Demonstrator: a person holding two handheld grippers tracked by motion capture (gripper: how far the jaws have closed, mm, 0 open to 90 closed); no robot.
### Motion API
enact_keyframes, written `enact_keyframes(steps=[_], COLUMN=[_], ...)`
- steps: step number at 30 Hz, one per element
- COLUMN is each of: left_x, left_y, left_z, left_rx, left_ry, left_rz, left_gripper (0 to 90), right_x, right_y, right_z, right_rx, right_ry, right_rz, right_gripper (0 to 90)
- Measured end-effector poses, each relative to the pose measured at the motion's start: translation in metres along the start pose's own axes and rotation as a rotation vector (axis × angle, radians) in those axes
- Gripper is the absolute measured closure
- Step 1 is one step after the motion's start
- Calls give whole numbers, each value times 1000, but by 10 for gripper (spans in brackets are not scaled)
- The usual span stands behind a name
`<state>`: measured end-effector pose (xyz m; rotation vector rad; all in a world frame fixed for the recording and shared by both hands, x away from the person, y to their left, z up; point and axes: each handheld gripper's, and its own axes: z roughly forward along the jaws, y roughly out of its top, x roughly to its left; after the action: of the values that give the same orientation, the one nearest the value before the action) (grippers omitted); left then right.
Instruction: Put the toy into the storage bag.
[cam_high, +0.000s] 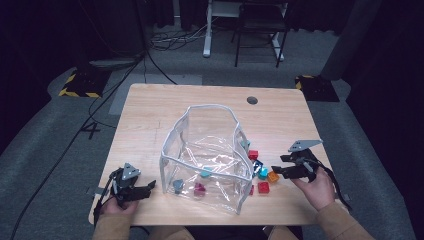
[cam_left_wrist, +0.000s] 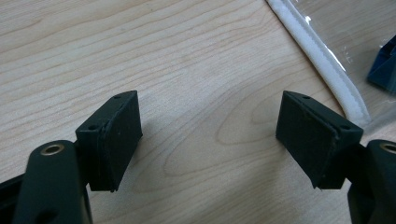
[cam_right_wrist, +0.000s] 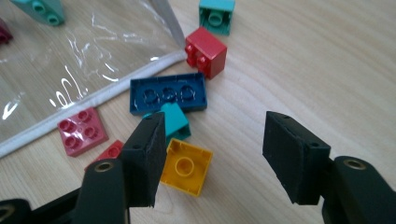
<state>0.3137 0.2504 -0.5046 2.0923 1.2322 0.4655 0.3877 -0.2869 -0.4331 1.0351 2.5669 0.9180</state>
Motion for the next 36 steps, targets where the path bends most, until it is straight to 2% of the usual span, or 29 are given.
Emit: enact_keyframes(steps=[8, 12, 20, 24, 28, 29, 36], left_x=[0, 0, 0, 0, 0, 0, 0], left_y=[0, 0, 0, 0, 0, 0, 0], left_z=[0, 0, 0, 0, 0, 0, 0], left_rx=[0, 0, 0, 0, 0, 0, 1], left_ry=[0, 1, 1, 1, 1, 1, 1], left_rz=[1, 1, 1, -1, -1, 1, 1], left_gripper=[227, 227, 227, 227, 227, 227, 227], right_x=[4, 9, 15, 16, 16, 16, 15], right_y=[-12, -14, -17, -19, -19, -19, -17], right_z=[16, 24, 35, 40, 40, 39, 32], right_rx=[45, 78, 122, 150, 147, 148, 113], right_ry=[38, 35, -2, -13, -17, -19, -7], right_rz=[26, 12, -36, -47, -43, -44, -29], right_gripper=[404, 413, 433, 497, 541, 577, 585])
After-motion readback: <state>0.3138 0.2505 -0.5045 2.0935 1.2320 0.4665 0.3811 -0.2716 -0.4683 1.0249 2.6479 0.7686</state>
